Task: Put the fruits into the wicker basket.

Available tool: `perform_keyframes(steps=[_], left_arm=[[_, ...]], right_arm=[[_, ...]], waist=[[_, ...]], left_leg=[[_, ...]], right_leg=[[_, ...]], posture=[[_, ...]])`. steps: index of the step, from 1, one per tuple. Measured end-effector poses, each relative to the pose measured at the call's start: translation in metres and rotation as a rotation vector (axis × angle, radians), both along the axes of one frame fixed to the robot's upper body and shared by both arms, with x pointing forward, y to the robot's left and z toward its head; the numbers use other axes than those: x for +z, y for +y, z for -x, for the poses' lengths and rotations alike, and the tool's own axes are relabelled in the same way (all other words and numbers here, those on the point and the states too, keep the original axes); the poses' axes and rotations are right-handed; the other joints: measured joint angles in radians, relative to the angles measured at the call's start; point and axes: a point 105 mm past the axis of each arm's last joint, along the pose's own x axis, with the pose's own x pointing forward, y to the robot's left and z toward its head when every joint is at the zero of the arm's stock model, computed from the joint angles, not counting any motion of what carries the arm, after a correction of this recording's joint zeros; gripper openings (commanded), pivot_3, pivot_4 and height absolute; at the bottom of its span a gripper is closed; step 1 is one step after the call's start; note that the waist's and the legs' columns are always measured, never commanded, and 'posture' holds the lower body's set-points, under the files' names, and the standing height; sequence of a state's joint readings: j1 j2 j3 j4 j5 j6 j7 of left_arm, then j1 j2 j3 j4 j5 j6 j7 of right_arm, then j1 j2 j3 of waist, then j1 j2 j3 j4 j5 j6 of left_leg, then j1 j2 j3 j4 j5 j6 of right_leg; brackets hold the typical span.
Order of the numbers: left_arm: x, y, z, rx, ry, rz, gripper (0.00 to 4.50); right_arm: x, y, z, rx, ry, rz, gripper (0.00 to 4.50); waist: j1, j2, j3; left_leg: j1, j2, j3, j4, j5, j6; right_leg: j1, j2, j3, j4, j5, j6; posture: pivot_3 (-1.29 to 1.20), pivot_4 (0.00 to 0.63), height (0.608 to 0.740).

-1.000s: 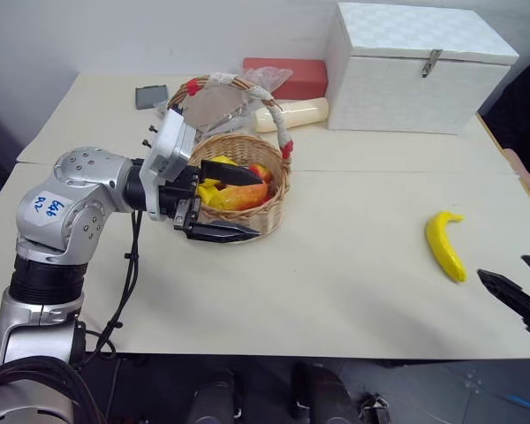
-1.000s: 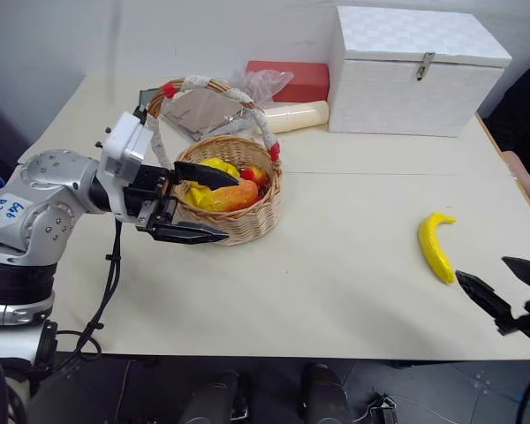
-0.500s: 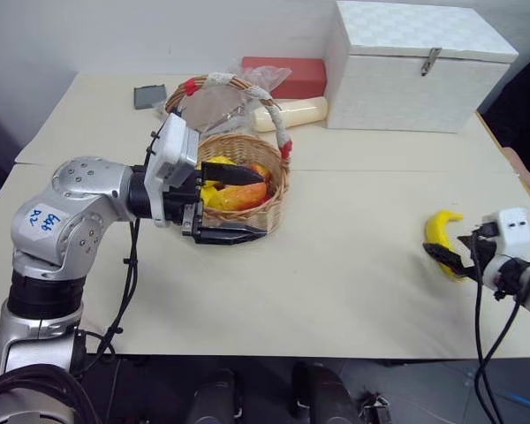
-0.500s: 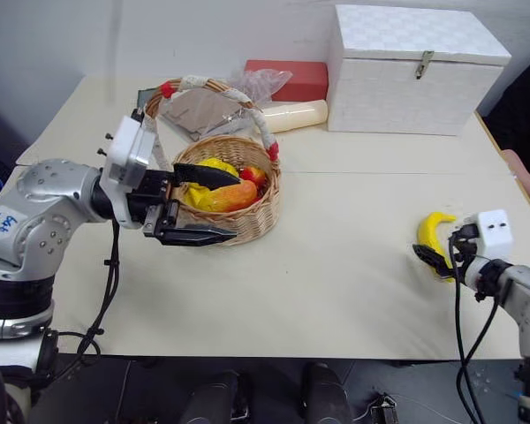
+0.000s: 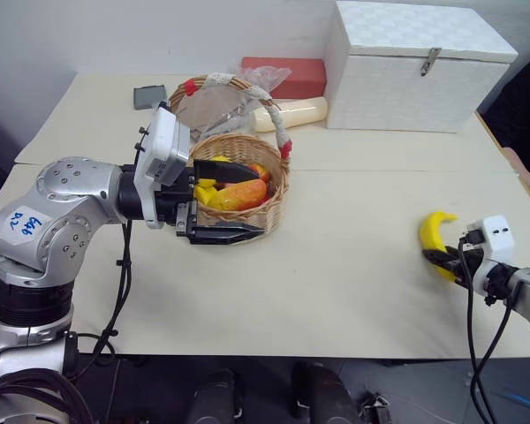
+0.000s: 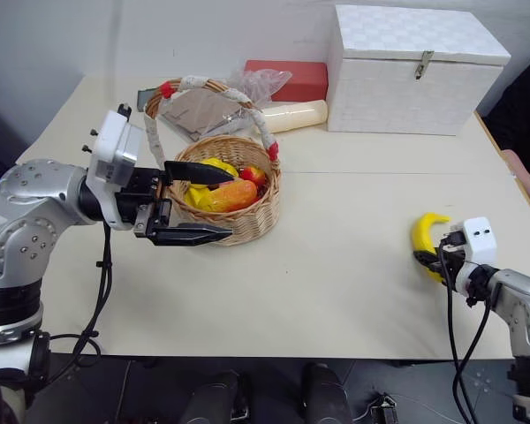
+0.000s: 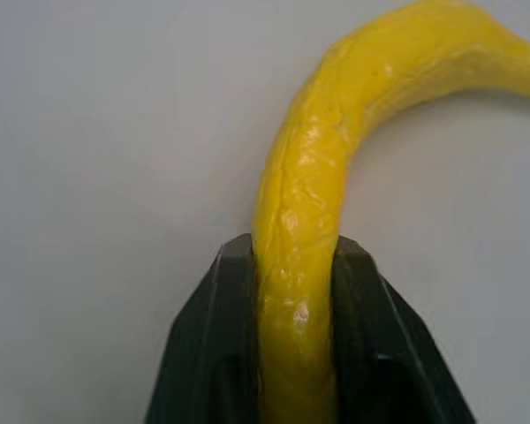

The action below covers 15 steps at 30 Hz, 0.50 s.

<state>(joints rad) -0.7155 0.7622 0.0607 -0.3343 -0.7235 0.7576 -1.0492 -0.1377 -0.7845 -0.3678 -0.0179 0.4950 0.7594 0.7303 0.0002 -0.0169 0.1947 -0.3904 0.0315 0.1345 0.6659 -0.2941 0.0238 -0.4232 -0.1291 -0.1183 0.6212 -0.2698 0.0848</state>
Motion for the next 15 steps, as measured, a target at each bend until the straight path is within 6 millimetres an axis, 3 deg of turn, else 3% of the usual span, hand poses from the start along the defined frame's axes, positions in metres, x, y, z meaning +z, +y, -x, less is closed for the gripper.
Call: perform_keyframes(steps=[6, 8, 10, 12, 15], left_arm=[[0.003, 0.011, -0.012, 0.050, -0.002, 0.000, 4.50], [0.004, 0.021, -0.018, 0.098, -0.005, -0.010, 4.50], [0.010, 0.037, -0.023, 0.163, -0.021, -0.007, 4.50], [0.013, 0.049, -0.024, 0.211, -0.033, -0.011, 4.50], [0.008, 0.071, -0.025, 0.302, -0.021, -0.022, 4.50]], right_arm=[[0.046, 0.073, 0.038, 0.376, -0.075, -0.190, 0.51], [0.056, 0.096, 0.047, 0.481, -0.083, -0.194, 0.51], [0.073, 0.131, 0.056, 0.647, -0.121, -0.186, 0.51], [0.088, 0.154, 0.058, 0.760, -0.161, -0.178, 0.51], [0.117, 0.193, 0.046, 0.871, -0.268, -0.192, 0.51]], waist=[[0.000, 0.000, 0.000], [-0.002, 0.000, 0.000], [-0.007, 0.000, 0.000], [-0.006, 0.000, 0.000], [-0.011, -0.001, 0.000]], left_leg=[[0.000, 0.000, -0.001, 0.000, 0.000, 0.000], [0.000, 0.001, 0.000, 0.000, -0.001, 0.000], [0.000, 0.001, 0.001, -0.001, -0.001, 0.000], [0.000, 0.001, 0.001, -0.001, -0.001, -0.001], [0.000, 0.001, 0.002, -0.001, -0.001, -0.001]], right_leg=[[0.000, 0.000, -0.001, 0.000, 0.000, 0.000], [-0.001, 0.000, -0.001, 0.000, 0.000, 0.000], [-0.002, 0.001, 0.000, 0.001, 0.000, -0.001], [-0.003, 0.000, 0.000, 0.001, 0.000, -0.001], [-0.004, 0.000, 0.001, 0.002, -0.001, -0.001]], posture=[[0.00, 0.150, 0.740], [0.00, 0.150, 0.740], [0.00, 0.150, 0.740], [0.00, 0.150, 0.740], [0.00, 0.150, 0.740]])
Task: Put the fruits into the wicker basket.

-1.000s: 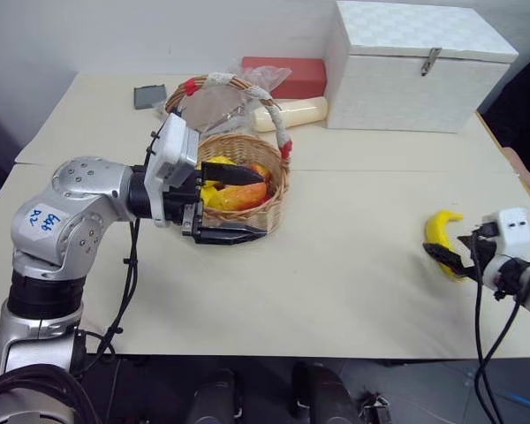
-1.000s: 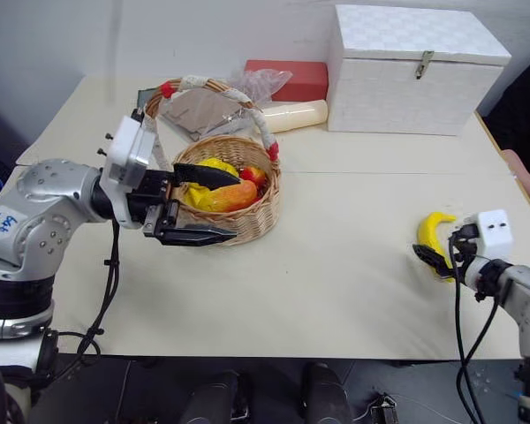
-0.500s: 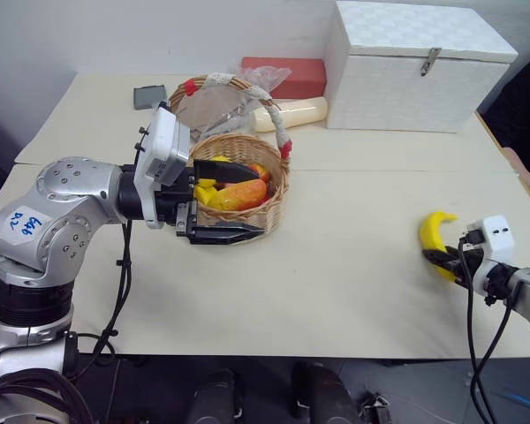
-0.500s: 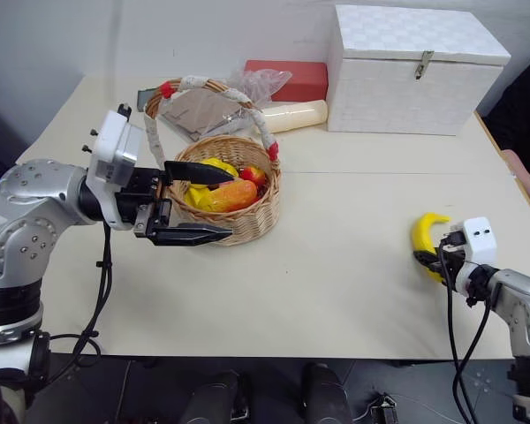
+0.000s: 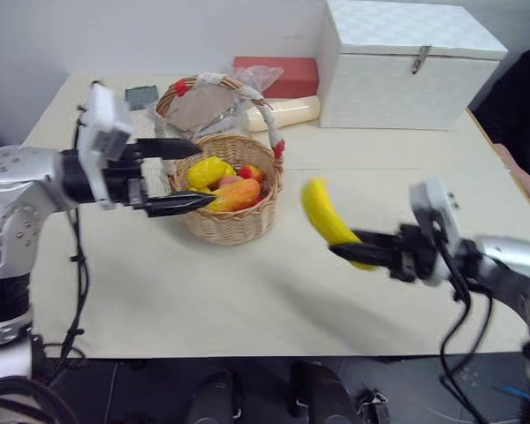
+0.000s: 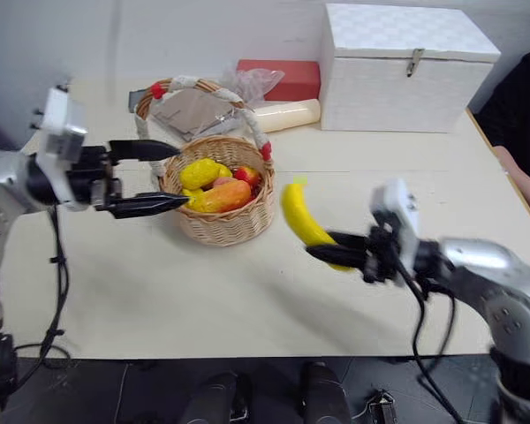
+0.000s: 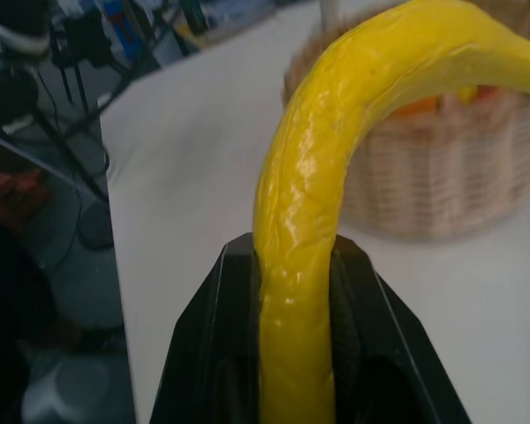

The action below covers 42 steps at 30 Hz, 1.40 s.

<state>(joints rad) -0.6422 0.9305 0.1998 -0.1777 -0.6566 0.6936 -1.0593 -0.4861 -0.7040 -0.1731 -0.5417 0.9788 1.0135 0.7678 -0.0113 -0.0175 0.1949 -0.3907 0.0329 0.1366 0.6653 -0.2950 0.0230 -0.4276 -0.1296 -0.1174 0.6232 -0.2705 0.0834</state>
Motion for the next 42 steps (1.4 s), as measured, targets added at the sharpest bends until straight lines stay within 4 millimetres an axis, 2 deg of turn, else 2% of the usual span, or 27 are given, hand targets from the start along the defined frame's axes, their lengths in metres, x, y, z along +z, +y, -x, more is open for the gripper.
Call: perform_keyframes(steps=[5, 7, 11, 14, 18, 21, 24, 26, 31, 34, 36, 38, 40, 42], left_arm=[[0.004, 0.024, 0.004, 0.108, -0.017, 0.011, 4.50], [0.003, 0.029, 0.006, 0.136, -0.011, 0.008, 4.50], [0.004, 0.023, 0.014, 0.127, -0.029, -0.002, 4.50], [0.004, 0.020, 0.016, 0.128, -0.037, -0.002, 4.50], [0.005, 0.020, 0.015, 0.142, -0.041, 0.002, 4.50], [0.005, 0.020, 0.015, 0.144, -0.044, 0.005, 4.50], [0.006, 0.019, 0.015, 0.142, -0.046, 0.012, 4.50], [0.005, 0.017, 0.015, 0.134, -0.044, 0.017, 4.50], [0.002, 0.011, 0.013, 0.108, -0.032, 0.024, 4.50], [0.005, 0.005, 0.012, 0.081, -0.046, 0.024, 4.50], [0.008, 0.003, 0.009, 0.066, -0.055, 0.033, 4.50], [0.007, 0.002, 0.005, 0.062, -0.051, 0.038, 4.50], [0.008, -0.002, 0.002, 0.045, -0.052, 0.049, 4.50], [0.008, -0.004, 0.001, 0.040, -0.053, 0.047, 4.50]], right_arm=[[-0.003, 0.052, -0.023, 0.075, -0.026, 0.061, 0.51], [0.003, 0.069, -0.038, 0.069, -0.048, 0.065, 0.51], [0.023, 0.104, -0.078, -0.002, -0.134, 0.093, 0.51], [0.023, 0.117, -0.095, -0.026, -0.126, 0.107, 0.51], [0.014, 0.124, -0.113, -0.063, -0.121, 0.131, 1.89], [0.017, 0.127, -0.114, -0.068, -0.136, 0.115, 2.86], [0.032, 0.123, -0.103, -0.061, -0.183, 0.056, 2.86], [0.039, 0.112, -0.092, -0.058, -0.189, 0.010, 2.86], [0.050, 0.060, -0.066, -0.110, -0.155, -0.078, 2.86], [0.048, 0.038, -0.055, -0.149, -0.162, -0.062, 2.86], [0.037, 0.015, -0.057, -0.250, -0.146, -0.030, 2.86], [0.031, 0.001, -0.067, -0.356, -0.134, -0.024, 2.86], [0.031, -0.004, -0.077, -0.429, -0.133, -0.044, 2.86], [0.030, 0.000, -0.084, -0.444, -0.131, -0.071, 2.86]], waist=[[0.010, 0.000, 0.000], [0.006, 0.000, 0.000], [-0.002, -0.001, -0.001], [-0.003, -0.001, -0.001], [-0.012, -0.001, -0.001], [-0.019, -0.001, -0.001], [-0.019, -0.001, -0.001], [-0.018, -0.001, -0.001], [-0.013, -0.002, -0.001], [-0.014, -0.002, -0.001], [-0.013, -0.002, -0.001], [-0.019, -0.002, -0.001], [-0.022, -0.002, -0.001], [-0.025, -0.002, -0.001]], left_leg=[[-0.005, -0.001, -0.002, 0.001, -0.001, 0.000], [-0.008, -0.001, 0.000, 0.002, -0.001, 0.002], [-0.011, -0.002, 0.000, 0.003, 0.000, 0.002], [-0.014, -0.002, 0.000, 0.003, 0.000, 0.002], [-0.015, -0.002, 0.001, 0.003, 0.000, 0.002], [-0.015, -0.001, 0.002, 0.002, 0.000, 0.002], [-0.015, -0.001, 0.002, 0.001, 0.000, 0.002], [-0.015, -0.001, 0.002, 0.001, 0.000, 0.002], [-0.015, -0.002, 0.002, 0.002, 0.000, 0.002], [-0.014, -0.001, 0.003, 0.002, 0.000, 0.002], [-0.014, -0.002, 0.004, 0.002, 0.000, 0.002], [-0.013, -0.001, 0.007, 0.002, 0.000, 0.002], [-0.012, 0.000, 0.008, 0.001, 0.000, 0.002], [-0.012, 0.000, 0.009, 0.001, 0.001, 0.001]], right_leg=[[-0.002, -0.001, 0.000, 0.002, 0.000, 0.000], [-0.005, -0.001, -0.002, 0.002, 0.001, 0.002], [-0.008, -0.001, -0.005, 0.004, 0.002, 0.003], [-0.011, -0.001, -0.005, 0.004, 0.002, 0.003], [-0.012, -0.001, -0.005, 0.004, 0.002, 0.003], [-0.013, -0.001, -0.004, 0.004, 0.002, 0.003], [-0.014, -0.001, -0.003, 0.004, 0.002, 0.003], [-0.014, -0.001, -0.003, 0.004, 0.002, 0.003], [-0.014, -0.001, -0.003, 0.004, 0.002, 0.003], [-0.014, -0.001, -0.002, 0.004, 0.002, 0.003], [-0.014, -0.001, -0.002, 0.004, 0.002, 0.003], [-0.014, 0.000, 0.000, 0.005, 0.003, 0.003], [-0.015, 0.001, 0.001, 0.006, 0.003, 0.003], [-0.016, 0.002, 0.002, 0.005, 0.003, 0.003]], posture=[[0.00, 0.150, 0.740], [0.00, 0.150, 0.740], [0.00, 0.150, 0.740], [0.00, 0.150, 0.740], [0.00, 0.150, 0.740], [0.00, 0.150, 0.740], [0.00, 0.150, 0.740], [0.00, 0.150, 0.740], [0.00, 0.150, 0.740], [0.00, 0.150, 0.740], [0.00, 0.150, 0.740], [0.00, 0.150, 0.740], [0.00, 0.150, 0.740], [0.00, 0.150, 0.740]])
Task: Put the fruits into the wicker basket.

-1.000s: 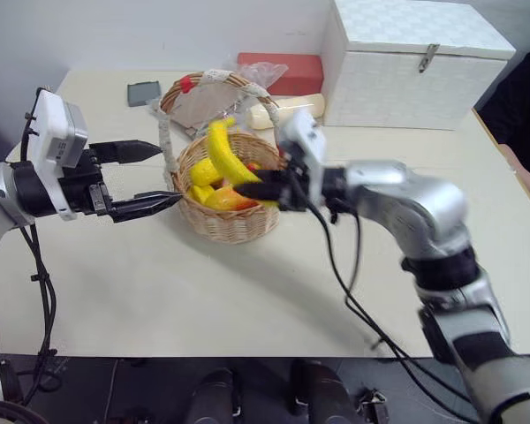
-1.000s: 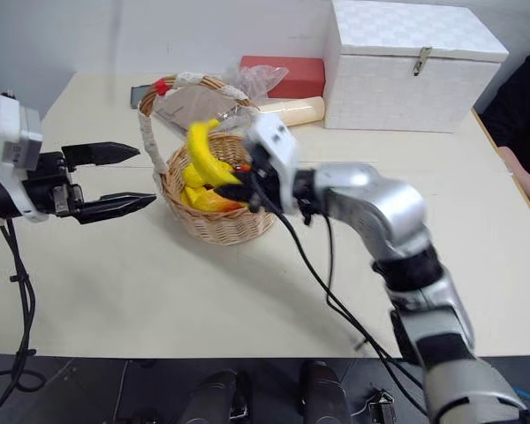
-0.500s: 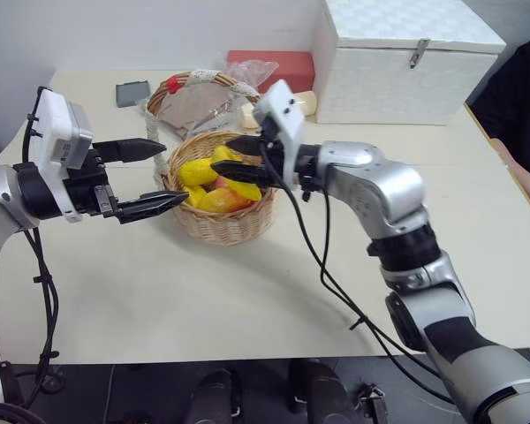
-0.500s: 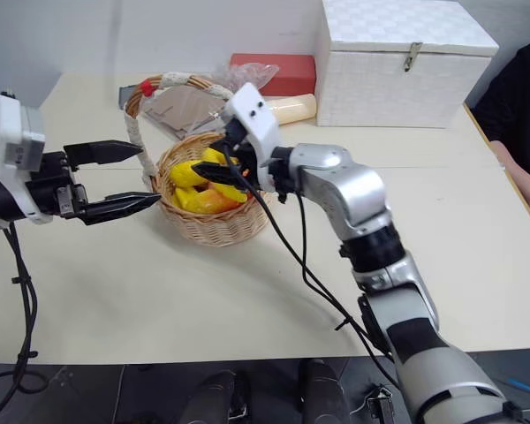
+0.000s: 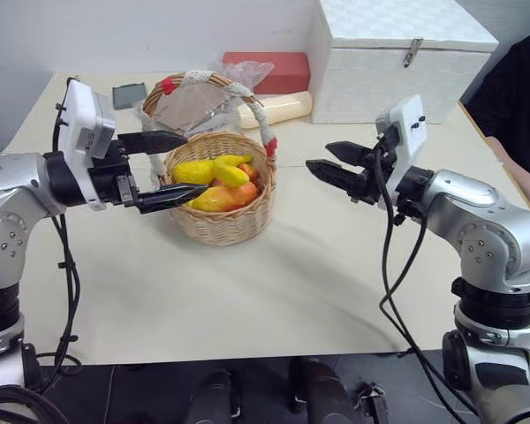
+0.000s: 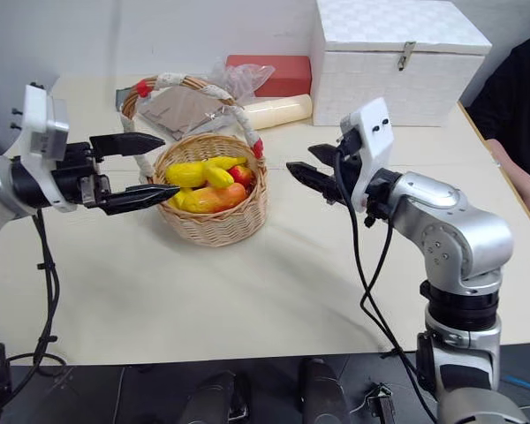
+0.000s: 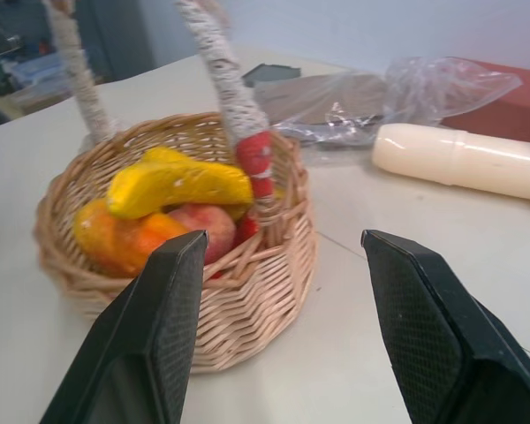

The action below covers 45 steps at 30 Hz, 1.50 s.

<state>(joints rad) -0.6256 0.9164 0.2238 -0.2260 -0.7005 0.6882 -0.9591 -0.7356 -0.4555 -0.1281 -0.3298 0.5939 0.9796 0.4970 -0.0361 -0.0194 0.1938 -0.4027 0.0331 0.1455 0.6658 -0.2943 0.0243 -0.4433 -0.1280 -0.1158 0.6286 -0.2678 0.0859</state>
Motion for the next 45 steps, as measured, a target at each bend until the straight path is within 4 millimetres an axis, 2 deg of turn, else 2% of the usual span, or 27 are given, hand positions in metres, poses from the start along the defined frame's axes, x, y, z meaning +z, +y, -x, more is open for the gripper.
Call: perform_keyframes(steps=[7, 12, 14, 17, 23, 29, 32, 35, 36, 40, 43, 45], left_arm=[[0.005, -0.002, -0.001, -0.002, -0.018, -0.001, 4.50], [-0.001, 0.000, -0.001, 0.014, -0.009, -0.005, 4.50], [-0.001, -0.002, 0.000, 0.015, -0.015, -0.009, 4.50], [0.001, -0.003, 0.002, 0.020, -0.034, -0.011, 4.50], [-0.003, 0.000, 0.001, 0.040, -0.023, -0.005, 4.50], [-0.005, -0.003, 0.000, 0.030, -0.015, -0.002, 4.50], [-0.002, -0.009, -0.001, 0.001, -0.021, 0.002, 4.50], [-0.001, -0.019, -0.002, -0.048, -0.017, 0.010, 4.50], [-0.001, -0.021, -0.004, -0.066, -0.008, 0.019, 4.50], [-0.004, -0.031, -0.010, -0.119, 0.023, 0.043, 4.50], [-0.004, -0.048, -0.012, -0.207, 0.034, 0.063, 4.50], [-0.006, -0.051, -0.013, -0.239, 0.048, 0.070, 4.50]], right_arm=[[-0.001, 0.049, -0.034, 0.037, -0.028, -0.020, 2.86], [-0.017, 0.078, -0.054, 0.013, -0.029, 0.022, 2.86], [-0.024, 0.083, -0.061, -0.005, -0.017, 0.023, 2.86], [-0.026, 0.085, -0.064, -0.005, -0.032, 0.023, 2.27], [-0.022, 0.087, -0.058, 0.027, -0.093, 0.028, 0.24], [-0.017, 0.078, -0.056, 0.009, -0.121, 0.017, 0.21], [-0.004, 0.056, -0.048, -0.025, -0.188, -0.029, 0.21], [0.008, 0.018, -0.032, -0.086, -0.266, -0.027, 0.21], [0.009, -0.003, -0.024, -0.133, -0.287, -0.008, 0.21], [0.005, -0.060, -0.008, -0.292, -0.284, 0.038, 0.21], [-0.008, -0.129, 0.014, -0.499, -0.237, 0.099, 0.21], [-0.016, -0.161, 0.026, -0.611, -0.199, 0.107, 0.21]], waist=[[0.003, 0.000, 0.000], [0.002, 0.000, 0.000], [0.005, 0.000, 0.000], [0.007, 0.000, 0.000], [0.003, 0.000, 0.000], [0.004, 0.000, 0.000], [0.013, 0.000, 0.000], [0.023, 0.000, 0.000], [0.030, 0.000, 0.000], [0.033, 0.000, 0.000], [0.048, 0.000, 0.000], [0.048, 0.000, 0.000]], left_leg=[[-0.001, 0.000, 0.001, 0.000, 0.000, 0.000], [-0.001, 0.000, 0.000, 0.000, 0.000, 0.000], [-0.002, 0.000, 0.000, 0.000, 0.000, 0.000], [-0.002, -0.001, 0.000, 0.000, 0.000, 0.000], [-0.002, 0.000, 0.000, 0.000, 0.000, 0.000], [-0.002, 0.000, 0.000, 0.000, 0.000, 0.000], [-0.003, -0.001, -0.001, 0.000, 0.000, 0.000], [-0.003, -0.002, -0.001, 0.001, 0.000, 0.001], [-0.003, -0.002, -0.001, 0.001, 0.000, 0.001], [-0.003, -0.002, 0.000, 0.002, 0.000, 0.001], [-0.003, -0.002, 0.001, 0.002, 0.000, 0.002], [-0.002, -0.002, 0.001, 0.002, 0.001, 0.002]], right_leg=[[-0.001, 0.000, 0.001, 0.000, 0.000, 0.000], [-0.001, 0.000, 0.002, 0.000, 0.000, 0.000], [-0.001, 0.000, 0.001, 0.000, 0.000, 0.000], [-0.001, -0.001, 0.001, -0.001, 0.000, 0.000], [-0.001, 0.000, 0.001, 0.000, 0.000, 0.000], [-0.001, 0.000, 0.001, 0.000, 0.000, 0.000], [-0.001, -0.001, 0.001, -0.001, 0.000, 0.001], [-0.001, -0.001, 0.001, -0.002, 0.001, 0.002], [-0.001, -0.001, 0.001, -0.002, 0.001, 0.002], [-0.001, 0.000, 0.002, -0.001, 0.001, 0.002], [0.000, 0.000, 0.001, -0.002, 0.001, 0.002], [0.000, 0.000, 0.002, -0.001, 0.002, 0.003]], posture=[[0.00, 0.150, 0.740], [0.00, 0.150, 0.740], [0.00, 0.150, 0.740], [0.00, 0.150, 0.740], [0.00, 0.150, 0.740], [0.00, 0.150, 0.740], [0.00, 0.150, 0.740], [0.00, 0.150, 0.740], [0.00, 0.150, 0.740], [0.00, 0.150, 0.740], [0.00, 0.150, 0.740], [0.00, 0.150, 0.740]])
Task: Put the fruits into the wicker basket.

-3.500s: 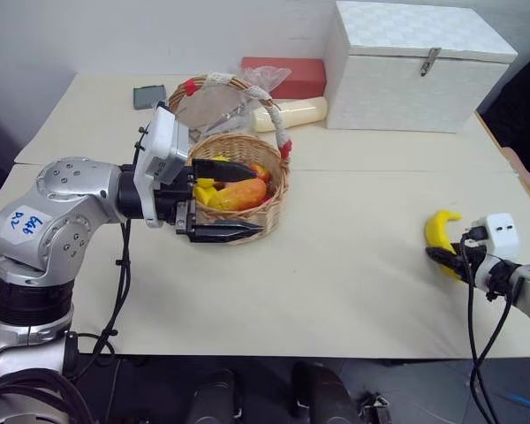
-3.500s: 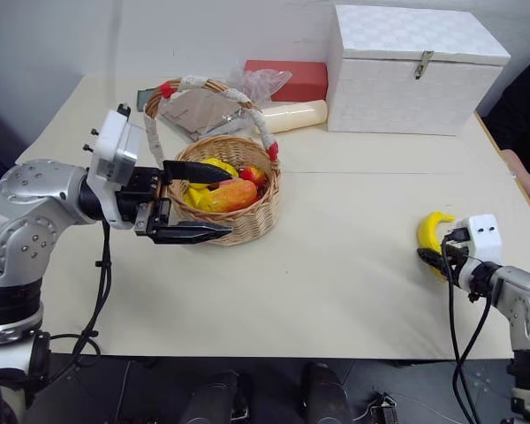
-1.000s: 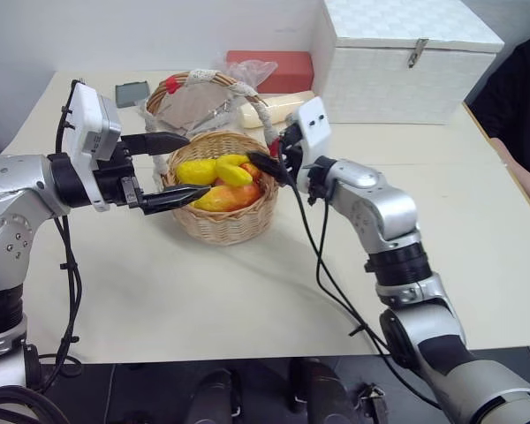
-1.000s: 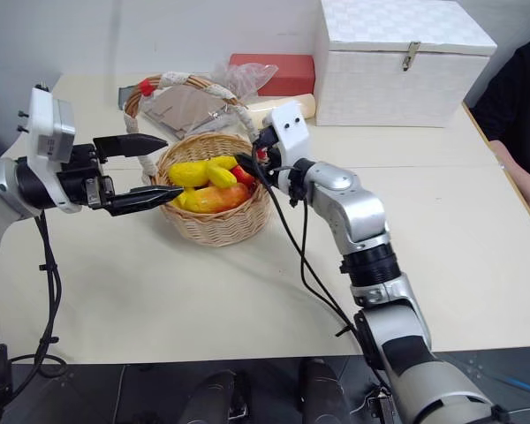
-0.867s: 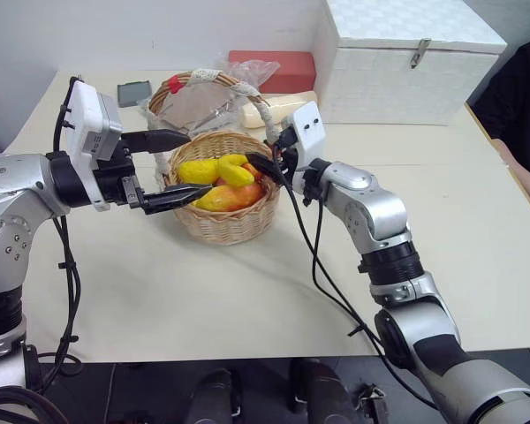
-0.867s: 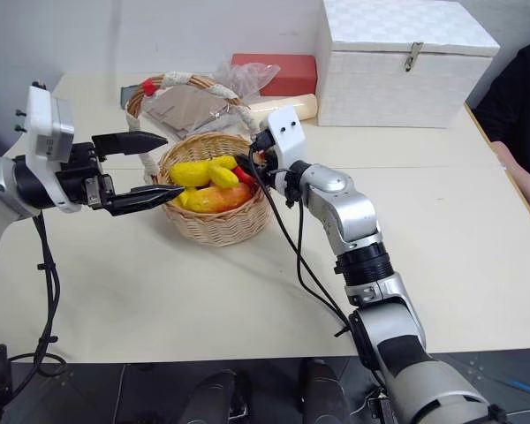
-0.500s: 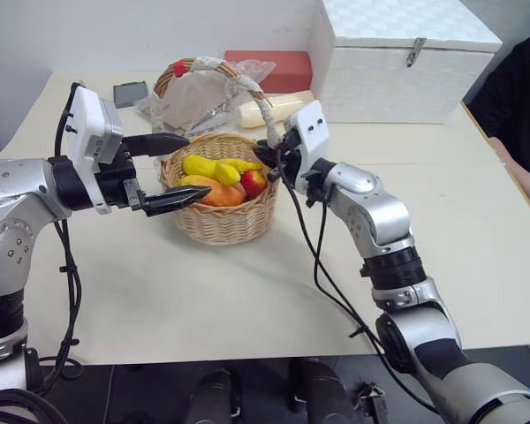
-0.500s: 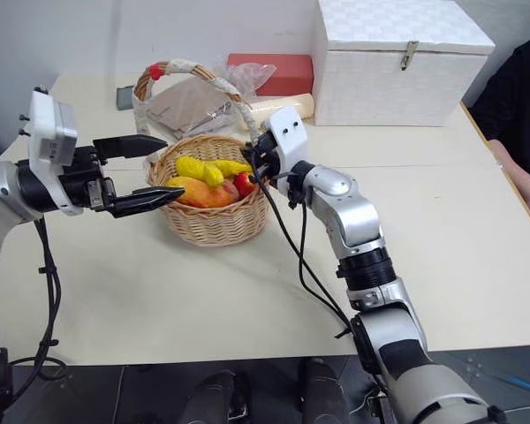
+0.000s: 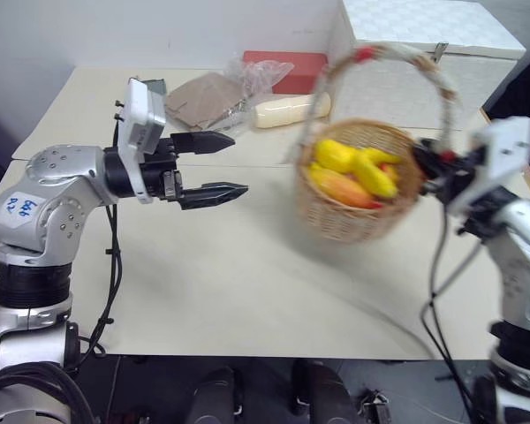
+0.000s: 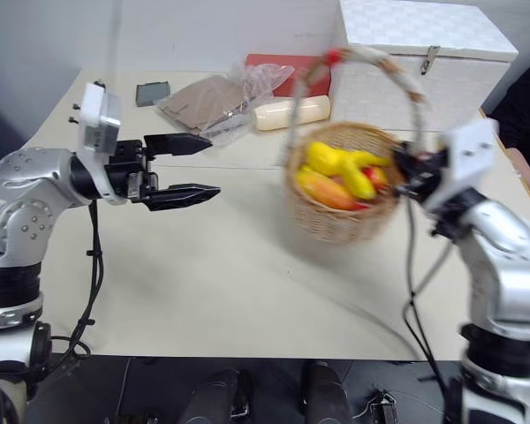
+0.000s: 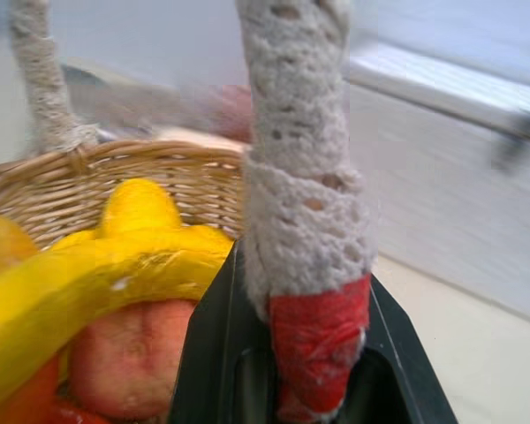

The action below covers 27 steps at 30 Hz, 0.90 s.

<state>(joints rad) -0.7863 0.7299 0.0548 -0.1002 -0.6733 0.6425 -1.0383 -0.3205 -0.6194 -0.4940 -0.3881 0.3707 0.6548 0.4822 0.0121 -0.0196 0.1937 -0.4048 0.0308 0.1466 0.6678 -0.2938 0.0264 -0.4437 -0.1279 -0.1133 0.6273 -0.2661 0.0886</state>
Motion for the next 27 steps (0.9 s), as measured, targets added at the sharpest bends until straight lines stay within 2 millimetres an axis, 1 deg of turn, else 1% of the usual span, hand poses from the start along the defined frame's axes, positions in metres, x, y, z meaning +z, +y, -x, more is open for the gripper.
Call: perform_keyframes(steps=[2, 4, 6, 7, 8, 11, 14, 16, 18, 20, 22, 24, 25, 26, 27], left_arm=[[-0.002, -0.009, 0.000, -0.040, 0.010, 0.000, 4.50], [-0.002, -0.016, 0.000, -0.079, 0.012, 0.004, 4.50], [-0.002, -0.018, 0.000, -0.097, 0.014, -0.001, 4.50], [-0.002, -0.019, 0.001, -0.106, 0.014, -0.004, 4.50], [-0.001, -0.020, 0.000, -0.117, 0.011, -0.002, 4.50], [0.000, -0.019, -0.003, -0.117, 0.011, 0.001, 4.50], [-0.002, -0.019, -0.005, -0.117, 0.014, 0.002, 4.50], [-0.003, -0.019, -0.006, -0.119, 0.021, 0.005, 4.50], [-0.005, -0.019, -0.006, -0.127, 0.028, 0.004, 4.50], [-0.005, -0.018, -0.006, -0.132, 0.032, 0.001, 4.50], [-0.006, -0.017, -0.009, -0.136, 0.041, 0.003, 4.50], [-0.007, -0.013, -0.011, -0.130, 0.050, 0.002, 4.50], [-0.008, -0.013, -0.012, -0.137, 0.061, 0.004, 4.50], [-0.008, -0.013, -0.012, -0.147, 0.063, 0.005, 4.50], [-0.006, -0.012, -0.011, -0.155, 0.058, 0.006, 4.50]], right_arm=[[-0.004, -0.020, 0.008, -0.080, 0.001, -0.034, 0.21], [-0.009, -0.032, 0.014, -0.135, -0.003, -0.049, 0.21], [-0.016, -0.040, 0.018, -0.180, -0.002, -0.077, 0.21], [-0.019, -0.043, 0.019, -0.198, -0.004, -0.097, 0.92], [-0.020, -0.047, 0.021, -0.215, -0.017, -0.124, 1.07], [-0.023, -0.058, 0.031, -0.247, -0.037, -0.160, 2.00], [-0.039, -0.068, 0.044, -0.273, 0.012, -0.175, 3.00], [-0.045, -0.076, 0.058, -0.297, 0.031, -0.185, 3.70], [-0.039, -0.086, 0.079, -0.321, 0.020, -0.190, 4.41], [-0.031, -0.094, 0.104, -0.328, 0.042, -0.143, 4.47], [-0.024, -0.094, 0.132, -0.253, 0.141, -0.070, 4.47], [-0.017, -0.092, 0.156, -0.178, 0.228, -0.048, 4.47], [-0.010, -0.092, 0.168, -0.143, 0.265, -0.039, 4.47], [-0.007, -0.094, 0.180, -0.119, 0.323, -0.035, 4.47], [-0.005, -0.102, 0.194, -0.114, 0.394, -0.046, 4.47]], waist=[[-0.011, 0.000, 0.000], [-0.017, 0.000, 0.000], [-0.022, 0.000, 0.000], [-0.023, 0.000, 0.000], [-0.021, 0.000, 0.000], [-0.014, 0.001, 0.000], [-0.006, 0.000, 0.000], [-0.001, 0.000, 0.000], [0.005, 0.001, -0.001], [0.010, 0.001, -0.001], [0.016, 0.003, -0.001], [0.014, 0.001, -0.001], [0.012, 0.001, -0.001], [0.012, 0.001, -0.001], [0.012, 0.001, -0.001]], left_leg=[[0.001, 0.000, 0.001, 0.000, 0.001, 0.000], [0.002, 0.000, 0.001, 0.000, 0.001, 0.000], [0.003, 0.001, 0.002, 0.000, 0.002, -0.001], [0.003, 0.001, 0.001, 0.000, 0.002, -0.002], [0.003, 0.001, 0.001, 0.000, 0.002, -0.002], [0.003, 0.001, 0.001, 0.000, 0.002, -0.001], [0.002, 0.001, 0.000, 0.000, 0.002, 0.000], [0.002, 0.001, 0.000, 0.000, 0.002, 0.000], [0.002, 0.000, 0.000, 0.000, 0.002, 0.000], [0.002, 0.001, 0.000, 0.000, 0.001, 0.000], [0.003, 0.000, 0.000, 0.000, 0.001, 0.002], [0.008, 0.001, -0.002, 0.000, 0.000, 0.002], [0.014, 0.001, -0.002, -0.001, -0.002, 0.003], [0.017, 0.002, -0.002, -0.001, -0.010, 0.010], [0.018, 0.002, -0.001, -0.001, -0.010, 0.011]], right_leg=[[0.000, 0.001, 0.001, 0.001, 0.001, -0.001], [0.000, 0.002, 0.002, 0.000, 0.001, -0.001], [0.000, 0.003, 0.004, 0.001, 0.001, -0.001], [0.000, 0.003, 0.004, 0.001, 0.001, -0.001], [0.000, 0.003, 0.004, 0.001, 0.001, -0.001], [0.000, 0.003, 0.004, 0.001, 0.001, -0.001], [0.001, 0.002, 0.003, 0.001, 0.001, -0.001], [0.001, 0.002, 0.003, 0.001, 0.001, 0.000], [0.001, 0.002, 0.004, 0.000, 0.001, 0.000], [0.001, 0.002, 0.003, -0.002, 0.001, 0.000], [0.001, 0.001, 0.003, -0.004, 0.001, 0.000], [0.009, 0.003, 0.001, -0.007, 0.001, 0.000], [0.016, 0.003, 0.001, -0.010, 0.001, 0.000], [0.019, 0.003, 0.001, -0.010, 0.001, 0.000], [0.019, 0.002, 0.002, -0.011, 0.001, 0.000]], posture=[[0.00, 0.150, 0.740], [0.00, 0.150, 0.740], [0.00, 0.150, 0.740], [0.00, 0.150, 0.740], [0.00, 0.150, 0.740], [0.00, 0.150, 0.740], [0.00, 0.150, 0.740], [0.00, 0.150, 0.740], [0.00, 0.150, 0.740], [0.00, 0.150, 0.740], [0.00, 0.150, 0.740], [0.00, 0.150, 0.740], [0.00, 0.150, 0.740], [0.00, 0.150, 0.740], [0.00, 0.150, 0.740]])
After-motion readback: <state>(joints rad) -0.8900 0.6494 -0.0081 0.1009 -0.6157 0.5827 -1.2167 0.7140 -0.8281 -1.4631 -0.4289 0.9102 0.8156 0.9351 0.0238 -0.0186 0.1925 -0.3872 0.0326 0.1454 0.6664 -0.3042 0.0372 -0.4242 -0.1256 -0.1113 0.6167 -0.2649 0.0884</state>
